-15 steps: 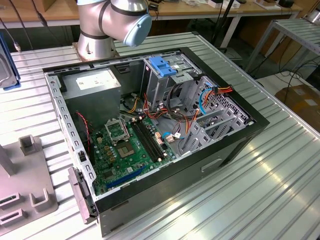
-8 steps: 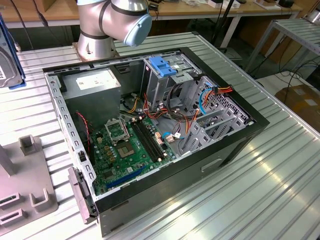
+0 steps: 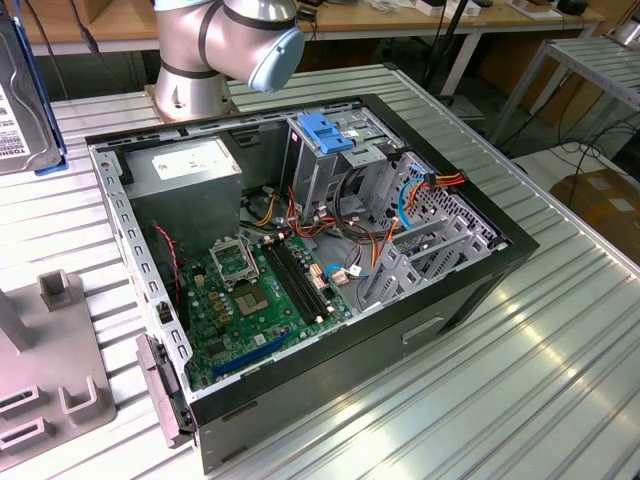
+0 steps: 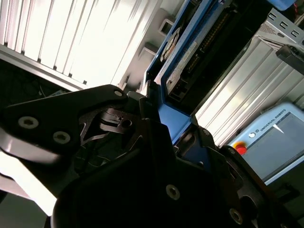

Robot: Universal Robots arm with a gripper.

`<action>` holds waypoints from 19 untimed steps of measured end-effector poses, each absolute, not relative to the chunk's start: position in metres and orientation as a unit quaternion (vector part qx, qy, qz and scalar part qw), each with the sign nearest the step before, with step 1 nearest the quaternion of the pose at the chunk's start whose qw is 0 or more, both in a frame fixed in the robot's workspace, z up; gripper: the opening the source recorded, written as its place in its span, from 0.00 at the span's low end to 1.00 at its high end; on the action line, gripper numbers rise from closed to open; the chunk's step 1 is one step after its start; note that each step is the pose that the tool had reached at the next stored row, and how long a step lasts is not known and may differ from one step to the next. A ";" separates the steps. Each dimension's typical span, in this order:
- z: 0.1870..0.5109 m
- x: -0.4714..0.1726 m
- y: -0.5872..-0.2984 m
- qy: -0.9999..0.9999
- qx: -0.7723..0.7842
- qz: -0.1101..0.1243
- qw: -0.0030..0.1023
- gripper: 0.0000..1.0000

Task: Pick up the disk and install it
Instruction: 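Pick up the disk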

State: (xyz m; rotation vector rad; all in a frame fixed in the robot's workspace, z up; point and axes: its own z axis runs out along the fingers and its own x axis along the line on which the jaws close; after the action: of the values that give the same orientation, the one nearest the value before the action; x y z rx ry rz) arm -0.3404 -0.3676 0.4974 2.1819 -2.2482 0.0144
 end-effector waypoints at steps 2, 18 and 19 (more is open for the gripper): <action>0.497 -0.338 -0.368 -0.718 0.696 0.005 0.004 0.37; 0.497 -0.313 -0.368 -0.718 0.696 0.005 0.004 0.37; 0.497 -0.311 -0.368 -0.718 0.696 0.005 0.004 0.37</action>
State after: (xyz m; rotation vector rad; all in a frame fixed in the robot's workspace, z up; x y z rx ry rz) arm -0.3114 -0.3677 0.4974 2.1820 -2.2482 0.0144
